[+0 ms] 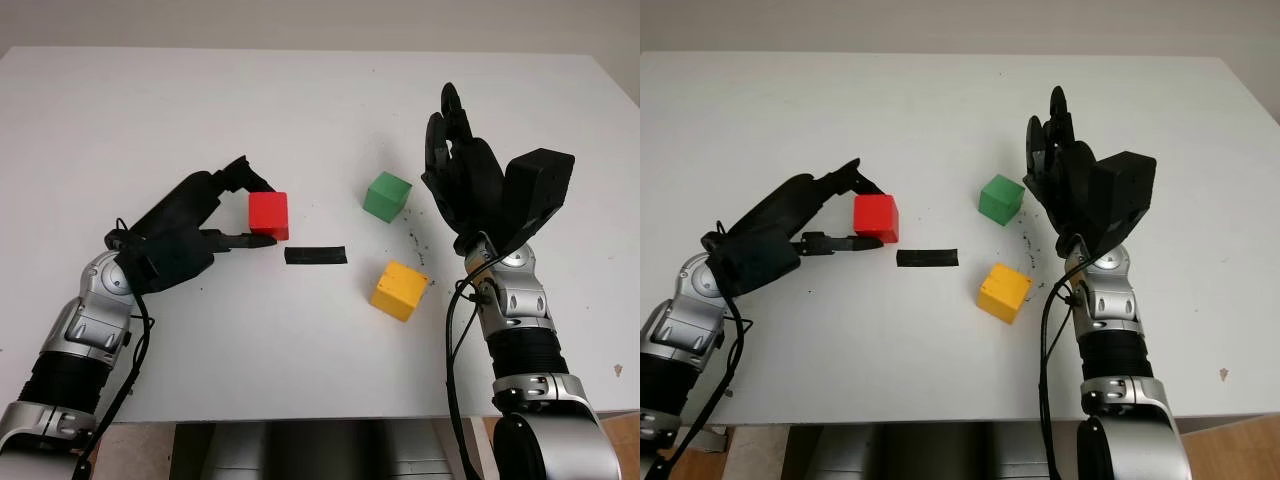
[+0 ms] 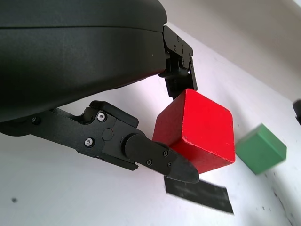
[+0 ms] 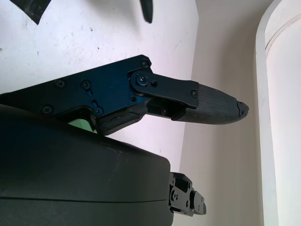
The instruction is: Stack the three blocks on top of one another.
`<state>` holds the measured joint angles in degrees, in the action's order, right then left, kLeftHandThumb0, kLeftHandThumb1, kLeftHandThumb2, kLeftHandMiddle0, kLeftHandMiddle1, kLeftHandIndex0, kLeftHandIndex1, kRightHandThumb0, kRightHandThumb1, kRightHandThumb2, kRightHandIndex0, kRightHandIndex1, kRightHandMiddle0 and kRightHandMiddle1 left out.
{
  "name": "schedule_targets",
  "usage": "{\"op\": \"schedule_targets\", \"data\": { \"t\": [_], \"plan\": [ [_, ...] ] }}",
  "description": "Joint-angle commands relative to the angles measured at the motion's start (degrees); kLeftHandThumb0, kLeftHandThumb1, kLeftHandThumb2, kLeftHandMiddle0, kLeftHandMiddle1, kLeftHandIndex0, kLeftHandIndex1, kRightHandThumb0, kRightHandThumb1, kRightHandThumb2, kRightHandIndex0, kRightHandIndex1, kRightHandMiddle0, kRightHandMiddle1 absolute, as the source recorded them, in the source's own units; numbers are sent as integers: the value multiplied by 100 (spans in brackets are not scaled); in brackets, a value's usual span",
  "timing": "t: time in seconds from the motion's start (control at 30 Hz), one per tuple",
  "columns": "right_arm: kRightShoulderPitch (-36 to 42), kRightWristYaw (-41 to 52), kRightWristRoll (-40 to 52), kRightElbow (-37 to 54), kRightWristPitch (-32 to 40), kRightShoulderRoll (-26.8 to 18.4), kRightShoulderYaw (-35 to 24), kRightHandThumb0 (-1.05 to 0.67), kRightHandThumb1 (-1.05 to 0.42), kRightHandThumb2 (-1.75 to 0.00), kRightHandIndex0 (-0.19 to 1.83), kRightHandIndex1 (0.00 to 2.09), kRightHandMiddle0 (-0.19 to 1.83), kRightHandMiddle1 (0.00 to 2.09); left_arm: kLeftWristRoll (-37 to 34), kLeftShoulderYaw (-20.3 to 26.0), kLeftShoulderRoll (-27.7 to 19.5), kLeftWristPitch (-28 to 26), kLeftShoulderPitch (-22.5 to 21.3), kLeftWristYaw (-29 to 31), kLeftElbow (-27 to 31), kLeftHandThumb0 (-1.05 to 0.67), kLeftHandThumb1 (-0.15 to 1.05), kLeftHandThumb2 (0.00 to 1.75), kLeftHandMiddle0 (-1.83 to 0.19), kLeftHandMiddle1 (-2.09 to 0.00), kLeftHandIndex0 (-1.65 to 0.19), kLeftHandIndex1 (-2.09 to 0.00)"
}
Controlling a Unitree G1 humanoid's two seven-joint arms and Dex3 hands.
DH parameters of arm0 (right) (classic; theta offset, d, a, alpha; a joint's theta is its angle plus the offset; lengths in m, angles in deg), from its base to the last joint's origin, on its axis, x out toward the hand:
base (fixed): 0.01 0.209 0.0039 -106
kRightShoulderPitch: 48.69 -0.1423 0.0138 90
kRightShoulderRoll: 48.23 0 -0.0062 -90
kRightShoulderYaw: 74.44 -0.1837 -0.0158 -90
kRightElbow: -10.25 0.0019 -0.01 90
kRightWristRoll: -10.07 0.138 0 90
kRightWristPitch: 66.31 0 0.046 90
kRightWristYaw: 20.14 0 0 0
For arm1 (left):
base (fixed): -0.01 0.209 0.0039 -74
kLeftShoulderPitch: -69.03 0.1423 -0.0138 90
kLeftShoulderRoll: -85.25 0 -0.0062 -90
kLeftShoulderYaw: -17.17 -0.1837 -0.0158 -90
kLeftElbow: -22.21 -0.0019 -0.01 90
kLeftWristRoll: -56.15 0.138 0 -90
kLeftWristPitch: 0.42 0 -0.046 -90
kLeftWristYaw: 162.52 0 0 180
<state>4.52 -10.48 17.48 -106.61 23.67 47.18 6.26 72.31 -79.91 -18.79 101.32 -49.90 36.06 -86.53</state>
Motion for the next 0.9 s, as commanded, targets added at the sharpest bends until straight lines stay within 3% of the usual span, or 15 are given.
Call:
{"op": "schedule_targets", "data": {
  "t": [0.0, 0.53, 0.73, 0.87],
  "plan": [
    [40, -16, 27, 116, -34, -14, -13, -79, -105, -65, -19, 0, -19, 0, 61, -99, 57, 44, -81, 37, -4, -45, 102, 5, 2, -5, -37, -155],
    [93, 17, 34, 161, -82, -12, -9, -78, -105, -65, -19, 0, -19, 0, 718, -570, 259, 310, -127, -155, -285, -42, 103, 5, 5, -5, -34, -154],
    [107, 7, 44, 190, -77, -4, -11, -80, -105, -64, -19, 0, -19, 0, 822, -636, 341, 415, -177, -291, -467, -43, 103, 6, 5, -5, -31, -144],
    [109, 14, 46, 181, -85, -6, -12, -79, -105, -65, -19, 0, -19, 0, 903, -650, 408, 465, -232, -441, -572, -43, 104, 5, 4, -5, -28, -157]
  ]
}}
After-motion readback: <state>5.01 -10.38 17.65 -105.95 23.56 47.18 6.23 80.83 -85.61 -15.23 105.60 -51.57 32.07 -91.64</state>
